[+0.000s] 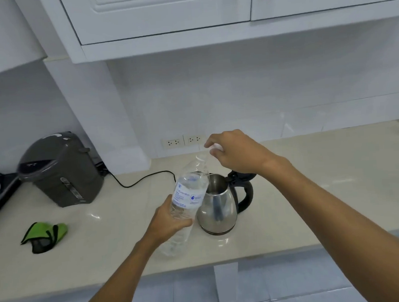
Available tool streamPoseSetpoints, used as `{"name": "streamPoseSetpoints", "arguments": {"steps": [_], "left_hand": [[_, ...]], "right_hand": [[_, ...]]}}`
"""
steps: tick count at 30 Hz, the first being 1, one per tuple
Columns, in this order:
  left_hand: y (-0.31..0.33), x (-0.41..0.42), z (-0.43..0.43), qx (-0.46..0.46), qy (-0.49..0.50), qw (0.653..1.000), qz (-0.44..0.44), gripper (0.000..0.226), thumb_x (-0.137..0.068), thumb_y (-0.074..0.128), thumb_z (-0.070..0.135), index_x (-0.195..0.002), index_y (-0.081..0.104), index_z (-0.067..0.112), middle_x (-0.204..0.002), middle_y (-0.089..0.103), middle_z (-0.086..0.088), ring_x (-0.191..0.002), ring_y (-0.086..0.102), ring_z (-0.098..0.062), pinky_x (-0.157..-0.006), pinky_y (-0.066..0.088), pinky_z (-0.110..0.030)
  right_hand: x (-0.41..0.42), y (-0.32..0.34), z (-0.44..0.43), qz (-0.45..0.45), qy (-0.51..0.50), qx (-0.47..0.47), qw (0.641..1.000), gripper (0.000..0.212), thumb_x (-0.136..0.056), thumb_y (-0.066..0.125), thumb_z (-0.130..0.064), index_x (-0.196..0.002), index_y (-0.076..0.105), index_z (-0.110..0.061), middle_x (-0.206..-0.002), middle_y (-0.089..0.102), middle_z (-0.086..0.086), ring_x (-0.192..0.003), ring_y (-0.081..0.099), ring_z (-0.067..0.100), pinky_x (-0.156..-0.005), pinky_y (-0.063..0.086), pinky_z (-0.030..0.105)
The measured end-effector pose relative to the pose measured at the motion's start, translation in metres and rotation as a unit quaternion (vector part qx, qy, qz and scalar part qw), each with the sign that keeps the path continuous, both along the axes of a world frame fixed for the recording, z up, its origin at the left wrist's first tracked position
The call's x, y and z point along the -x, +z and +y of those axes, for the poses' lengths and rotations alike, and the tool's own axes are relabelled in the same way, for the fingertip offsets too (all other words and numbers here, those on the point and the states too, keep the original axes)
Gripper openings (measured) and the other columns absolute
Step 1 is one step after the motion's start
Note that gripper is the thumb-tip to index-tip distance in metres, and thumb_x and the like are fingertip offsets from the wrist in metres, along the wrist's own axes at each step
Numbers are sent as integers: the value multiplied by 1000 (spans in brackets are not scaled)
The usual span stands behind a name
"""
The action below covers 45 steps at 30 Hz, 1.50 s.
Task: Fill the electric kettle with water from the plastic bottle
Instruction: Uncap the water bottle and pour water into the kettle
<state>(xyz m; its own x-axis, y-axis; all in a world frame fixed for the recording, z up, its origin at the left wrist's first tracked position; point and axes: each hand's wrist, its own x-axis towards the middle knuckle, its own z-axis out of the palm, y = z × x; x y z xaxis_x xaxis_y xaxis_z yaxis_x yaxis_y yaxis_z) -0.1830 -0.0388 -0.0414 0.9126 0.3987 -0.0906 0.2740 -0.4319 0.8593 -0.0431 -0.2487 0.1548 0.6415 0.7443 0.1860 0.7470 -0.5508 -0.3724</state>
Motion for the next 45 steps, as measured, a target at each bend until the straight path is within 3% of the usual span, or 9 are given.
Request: {"name": "streamPoseSetpoints", "arguments": {"steps": [3,6,13,27,32,45], "left_hand": [[4,1,15,-37,-14,999,30,69,-71,94,14,-131,63,29,-114,79,13,-100,77,-1,-84,63,-23],[10,2,29,-80,-41,994,65,64,-69,91,19,-125,63,31,-110,78,12,-96,77,-4,-84,64,-30],[24,7,53,-175,-88,972,125,57,-62,89,29,-110,58,37,-100,75,14,-87,74,-13,-78,62,-37],[32,8,57,-257,-88,947,173,56,-58,83,45,-102,50,35,-99,69,8,-82,69,-23,-70,60,-44],[32,8,57,-275,-80,941,183,56,-62,84,42,-105,51,30,-102,65,10,-79,63,-17,-64,53,-34],[43,10,55,-329,-76,918,208,62,-65,86,43,-115,52,29,-106,65,7,-84,66,-19,-69,56,-34]], "right_hand": [[-3,-17,-9,26,-16,-25,999,30,-103,50,-21,-129,65,-18,-111,71,5,-109,62,24,-85,45,30],[-7,-31,-17,39,-36,-41,998,29,-103,51,-23,-128,65,-20,-100,66,1,-106,61,24,-84,45,31],[-15,-43,-24,41,-61,-64,995,28,-103,52,-23,-127,65,-20,-106,68,4,-108,62,25,-88,48,35],[-19,-39,-32,30,-74,-70,994,29,-103,51,-24,-128,64,-19,-109,70,6,-107,62,27,-91,50,39],[-22,-40,-35,28,-78,-66,994,29,-103,51,-23,-129,64,-18,-109,68,6,-107,61,26,-85,46,33],[-21,-39,-47,27,-81,-69,994,29,-103,50,-22,-129,64,-17,-110,70,8,-109,62,28,-91,48,38]]}}
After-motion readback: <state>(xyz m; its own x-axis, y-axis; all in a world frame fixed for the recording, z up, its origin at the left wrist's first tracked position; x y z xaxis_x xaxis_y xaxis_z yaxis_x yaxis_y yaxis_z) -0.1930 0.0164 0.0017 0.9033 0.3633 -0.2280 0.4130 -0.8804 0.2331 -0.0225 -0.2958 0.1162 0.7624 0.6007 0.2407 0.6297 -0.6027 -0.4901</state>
